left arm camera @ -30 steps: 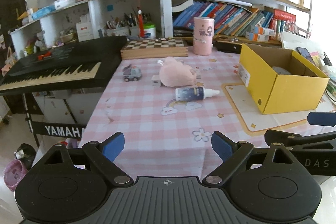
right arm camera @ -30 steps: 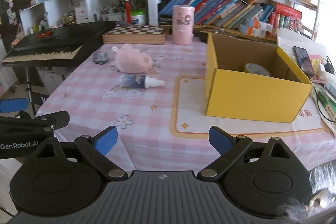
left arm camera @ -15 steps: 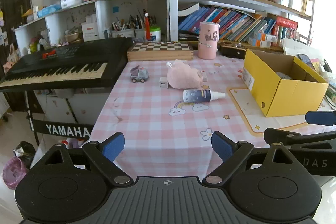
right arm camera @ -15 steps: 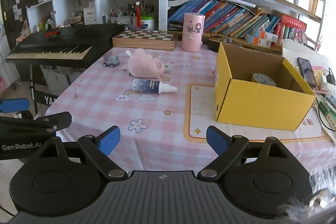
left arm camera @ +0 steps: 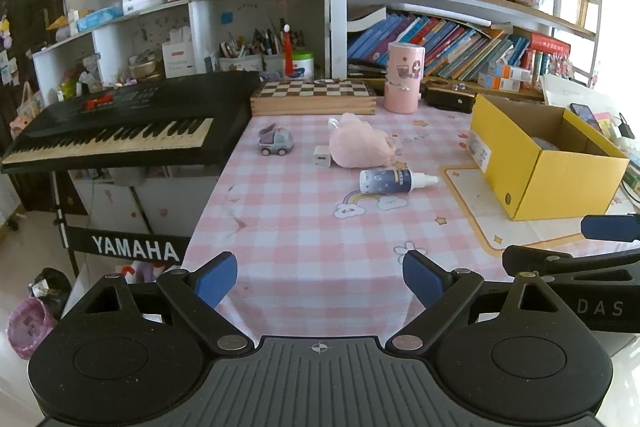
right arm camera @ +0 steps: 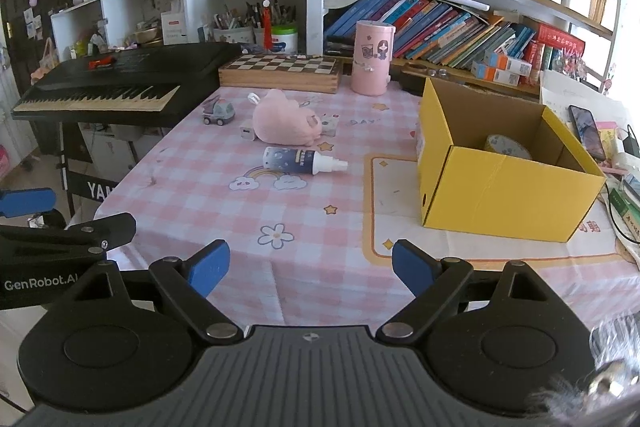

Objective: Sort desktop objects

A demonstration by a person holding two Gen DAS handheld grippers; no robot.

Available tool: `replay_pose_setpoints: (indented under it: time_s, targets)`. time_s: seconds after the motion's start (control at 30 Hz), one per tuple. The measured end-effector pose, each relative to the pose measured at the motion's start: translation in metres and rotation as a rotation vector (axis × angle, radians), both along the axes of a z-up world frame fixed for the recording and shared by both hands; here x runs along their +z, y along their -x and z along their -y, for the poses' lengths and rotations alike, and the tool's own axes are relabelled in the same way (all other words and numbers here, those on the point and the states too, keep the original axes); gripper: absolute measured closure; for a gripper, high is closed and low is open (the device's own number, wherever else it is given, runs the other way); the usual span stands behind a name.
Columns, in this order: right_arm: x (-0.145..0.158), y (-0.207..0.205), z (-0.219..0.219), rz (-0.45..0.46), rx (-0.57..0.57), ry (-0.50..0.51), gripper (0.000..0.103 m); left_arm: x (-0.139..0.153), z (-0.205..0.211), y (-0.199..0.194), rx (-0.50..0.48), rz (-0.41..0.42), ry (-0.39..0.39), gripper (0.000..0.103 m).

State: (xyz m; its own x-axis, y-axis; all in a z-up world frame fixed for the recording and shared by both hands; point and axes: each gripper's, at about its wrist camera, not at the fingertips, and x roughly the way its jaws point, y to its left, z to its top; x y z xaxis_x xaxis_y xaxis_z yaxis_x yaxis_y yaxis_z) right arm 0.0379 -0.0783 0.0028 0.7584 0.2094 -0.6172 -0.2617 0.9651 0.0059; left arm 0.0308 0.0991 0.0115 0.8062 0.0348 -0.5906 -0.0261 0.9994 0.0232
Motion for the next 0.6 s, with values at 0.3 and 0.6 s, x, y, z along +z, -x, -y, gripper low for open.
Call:
replay_pose_setpoints:
  time_s: [0.3,0.6]
  targets:
    - [-0.003,-0.015,-0.009,-0.014,0.036,0.017,0.014,-0.005,-0.007,-0.013,0.034,-0.011,0.018,0.011]
    - [-0.011,-0.066,-0.021,-0.045,0.095,0.01,0.014,-0.01,-0.016,-0.052,0.09,-0.037,0.008,0.011]
